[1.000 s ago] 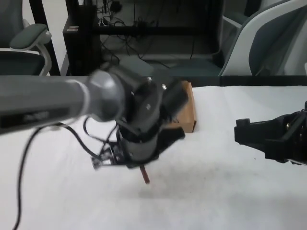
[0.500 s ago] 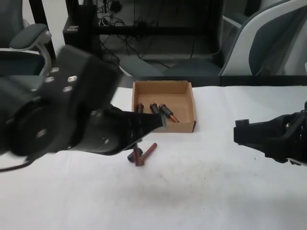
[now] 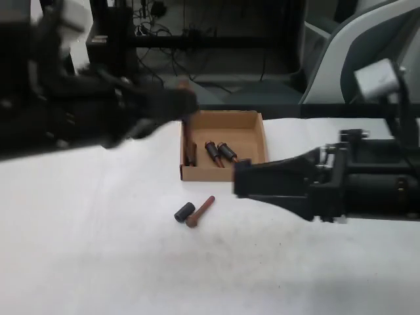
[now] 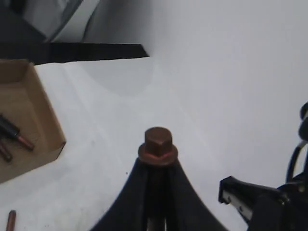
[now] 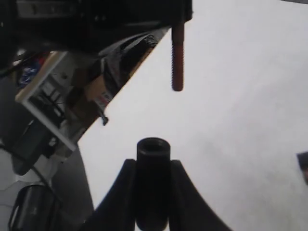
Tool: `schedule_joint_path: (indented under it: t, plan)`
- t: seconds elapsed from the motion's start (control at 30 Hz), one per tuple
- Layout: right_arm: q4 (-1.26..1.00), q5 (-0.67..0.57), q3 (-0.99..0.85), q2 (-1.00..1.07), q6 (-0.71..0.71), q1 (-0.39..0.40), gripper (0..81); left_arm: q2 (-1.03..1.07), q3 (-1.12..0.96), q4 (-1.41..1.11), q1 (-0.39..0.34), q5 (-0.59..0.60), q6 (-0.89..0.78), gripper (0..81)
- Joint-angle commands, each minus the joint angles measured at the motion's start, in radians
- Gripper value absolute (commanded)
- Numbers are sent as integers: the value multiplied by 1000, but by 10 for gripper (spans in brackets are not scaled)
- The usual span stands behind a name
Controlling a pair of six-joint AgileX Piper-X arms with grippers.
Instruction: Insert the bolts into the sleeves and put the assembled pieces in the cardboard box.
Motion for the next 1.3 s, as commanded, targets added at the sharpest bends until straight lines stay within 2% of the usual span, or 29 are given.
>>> schedule_joint_path:
  t: [0.0,0.17,0.33,0.67,0.87,1.03,1.27]
  plan:
    - [-119,-77,-12,39,17,15,4,-12,-3,-76,98,263,3,17]
    - [-232,-125,-12,91,28,15,4,-12,-3,-94,210,457,1,17]
    - [-301,-176,-12,144,32,15,4,-12,-3,-94,230,496,39,17]
    - [-346,-217,-19,196,47,15,4,21,0,-170,192,505,112,17]
    - [-358,-217,-19,198,47,15,4,68,0,-206,128,403,113,17]
    - [-358,-215,-19,198,32,15,4,74,0,-280,83,384,86,17]
    - [-358,-213,-19,234,18,15,4,74,0,-283,72,352,114,17]
